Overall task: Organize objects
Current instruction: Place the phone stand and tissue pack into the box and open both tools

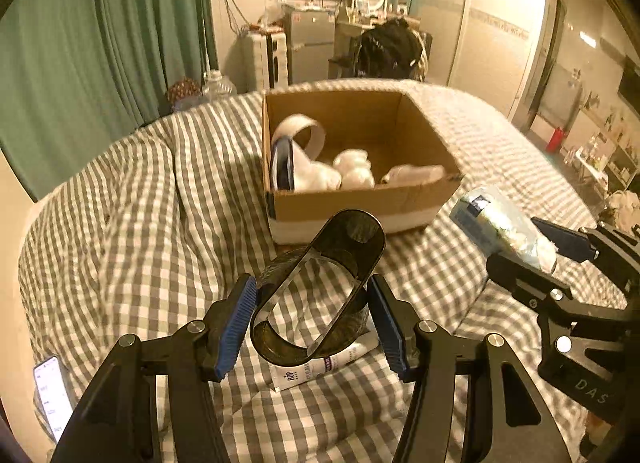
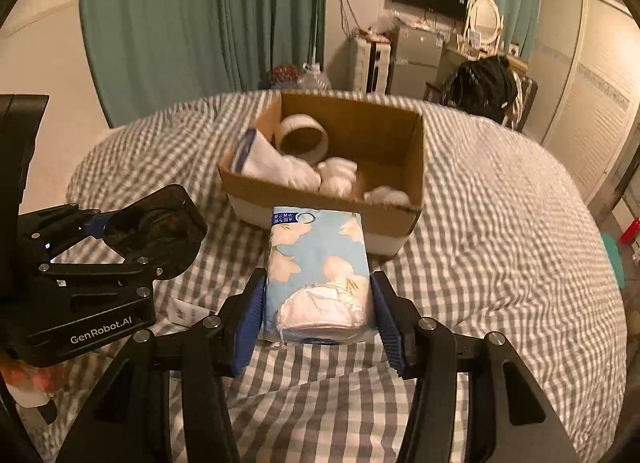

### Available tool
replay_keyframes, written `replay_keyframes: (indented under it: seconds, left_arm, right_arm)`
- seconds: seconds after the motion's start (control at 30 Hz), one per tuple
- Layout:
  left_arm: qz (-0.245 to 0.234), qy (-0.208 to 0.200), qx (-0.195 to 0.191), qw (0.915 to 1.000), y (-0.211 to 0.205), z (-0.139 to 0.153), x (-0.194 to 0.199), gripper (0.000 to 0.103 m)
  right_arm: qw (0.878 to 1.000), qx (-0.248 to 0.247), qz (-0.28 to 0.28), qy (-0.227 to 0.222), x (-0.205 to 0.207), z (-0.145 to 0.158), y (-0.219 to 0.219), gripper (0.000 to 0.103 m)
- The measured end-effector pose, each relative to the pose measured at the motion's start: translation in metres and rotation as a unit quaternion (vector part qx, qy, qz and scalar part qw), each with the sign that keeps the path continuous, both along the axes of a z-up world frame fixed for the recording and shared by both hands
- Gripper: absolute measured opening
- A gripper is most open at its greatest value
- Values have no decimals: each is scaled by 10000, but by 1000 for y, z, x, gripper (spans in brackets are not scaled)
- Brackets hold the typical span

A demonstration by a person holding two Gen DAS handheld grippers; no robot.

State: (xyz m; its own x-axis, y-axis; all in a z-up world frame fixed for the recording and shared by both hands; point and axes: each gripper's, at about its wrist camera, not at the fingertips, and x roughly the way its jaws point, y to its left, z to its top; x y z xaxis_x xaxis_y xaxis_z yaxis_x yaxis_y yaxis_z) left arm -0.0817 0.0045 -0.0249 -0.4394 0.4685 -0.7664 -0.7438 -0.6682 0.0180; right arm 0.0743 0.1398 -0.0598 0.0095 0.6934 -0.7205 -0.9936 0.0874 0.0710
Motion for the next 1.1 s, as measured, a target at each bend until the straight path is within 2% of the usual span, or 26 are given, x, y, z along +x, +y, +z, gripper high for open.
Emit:
replay_keyframes:
  seconds: [0.23, 0.47, 0.87, 0.97, 1.1]
  left_arm:
    - [-72, 295, 207, 9993, 6, 31, 4, 59]
    - [-170, 522, 312, 9980, 38, 53, -13, 59]
    - [-133, 639, 235, 9976, 112, 57, -74, 57]
    - [-112, 661, 220, 9975, 127, 51, -91, 57]
    - [-119, 498, 196, 9985, 145, 36, -112, 56]
  right_arm:
    - [9995, 293, -43, -79, 5, 31, -8, 51]
    - [9988, 462, -110, -108, 18, 47, 10, 51]
    - [9974, 649, -291, 63, 63, 59, 91, 51]
    - [9971, 660, -358, 117, 74, 60, 112, 51]
    - [9973, 544, -457, 174, 89, 51, 141, 51]
